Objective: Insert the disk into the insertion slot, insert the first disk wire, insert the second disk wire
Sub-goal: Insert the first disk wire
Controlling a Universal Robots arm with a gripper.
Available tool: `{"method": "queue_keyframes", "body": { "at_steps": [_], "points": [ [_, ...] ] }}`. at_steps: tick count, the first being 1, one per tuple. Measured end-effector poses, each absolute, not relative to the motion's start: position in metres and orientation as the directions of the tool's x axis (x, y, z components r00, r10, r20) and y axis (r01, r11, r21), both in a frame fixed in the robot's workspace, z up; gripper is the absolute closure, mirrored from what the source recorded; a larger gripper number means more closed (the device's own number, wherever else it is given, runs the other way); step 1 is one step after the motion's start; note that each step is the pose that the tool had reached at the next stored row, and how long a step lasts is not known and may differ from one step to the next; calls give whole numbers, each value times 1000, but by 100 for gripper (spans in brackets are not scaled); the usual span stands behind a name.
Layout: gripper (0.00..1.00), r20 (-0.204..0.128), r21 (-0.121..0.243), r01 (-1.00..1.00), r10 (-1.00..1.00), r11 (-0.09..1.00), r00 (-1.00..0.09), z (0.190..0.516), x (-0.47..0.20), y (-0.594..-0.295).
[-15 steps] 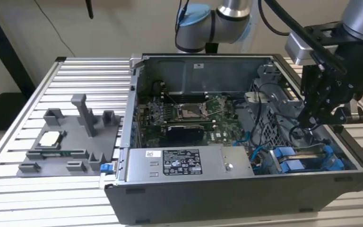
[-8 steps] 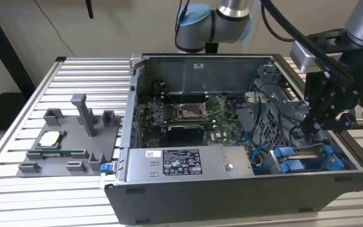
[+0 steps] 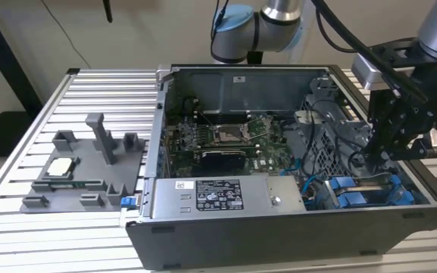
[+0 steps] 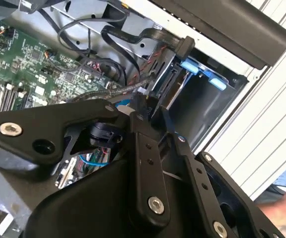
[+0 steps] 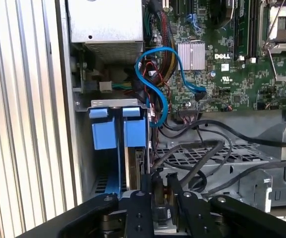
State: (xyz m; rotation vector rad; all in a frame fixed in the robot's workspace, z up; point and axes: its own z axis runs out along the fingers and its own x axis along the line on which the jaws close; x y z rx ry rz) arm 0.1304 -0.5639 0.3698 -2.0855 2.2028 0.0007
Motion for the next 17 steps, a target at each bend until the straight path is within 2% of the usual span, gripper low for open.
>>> {"method": "queue_keyframes", "body": {
  "at_steps": [4, 5, 12, 17],
  "points": [
    [75, -78, -74, -996, -996, 57, -52, 365, 133, -564],
    [81, -77, -74, -996, -996, 58, -52, 364, 135, -564],
    [81, -75, -74, -996, -996, 57, -52, 354, 153, -565],
    [81, -74, -74, -996, -996, 57, -52, 353, 148, -578]
  ]
}}
